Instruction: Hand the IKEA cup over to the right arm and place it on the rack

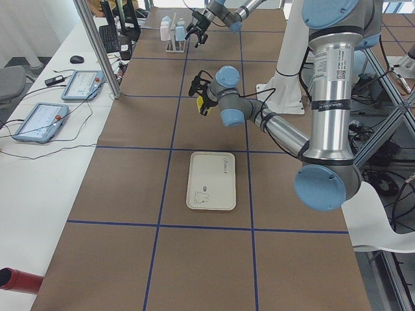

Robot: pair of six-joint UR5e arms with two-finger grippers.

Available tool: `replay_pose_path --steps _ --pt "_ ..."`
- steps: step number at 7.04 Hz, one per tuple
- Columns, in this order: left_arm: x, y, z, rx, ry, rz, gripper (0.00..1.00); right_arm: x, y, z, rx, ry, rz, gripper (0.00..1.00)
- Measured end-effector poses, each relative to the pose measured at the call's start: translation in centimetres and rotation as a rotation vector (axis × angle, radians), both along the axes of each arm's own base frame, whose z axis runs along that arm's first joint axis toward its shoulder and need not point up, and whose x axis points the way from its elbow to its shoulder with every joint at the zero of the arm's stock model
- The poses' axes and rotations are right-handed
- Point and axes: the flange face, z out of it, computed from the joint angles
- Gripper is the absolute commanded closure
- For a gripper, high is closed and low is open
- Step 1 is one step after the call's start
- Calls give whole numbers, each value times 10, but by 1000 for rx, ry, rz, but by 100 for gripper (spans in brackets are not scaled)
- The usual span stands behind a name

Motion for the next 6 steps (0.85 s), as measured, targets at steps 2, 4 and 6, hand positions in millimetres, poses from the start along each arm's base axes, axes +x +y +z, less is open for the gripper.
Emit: replay_pose_path --steps 2,4,6 --pt "12 -2 -57 -52 120 53 100 -24 0 -37 54 -58 -14 0" --pt "16 -5 -85 -123 194 45 100 -51 10 -64 94 -92 26 0" --pt "25 -18 -121 -348 335 -46 100 -91 34 -97 136 -134 92 1"
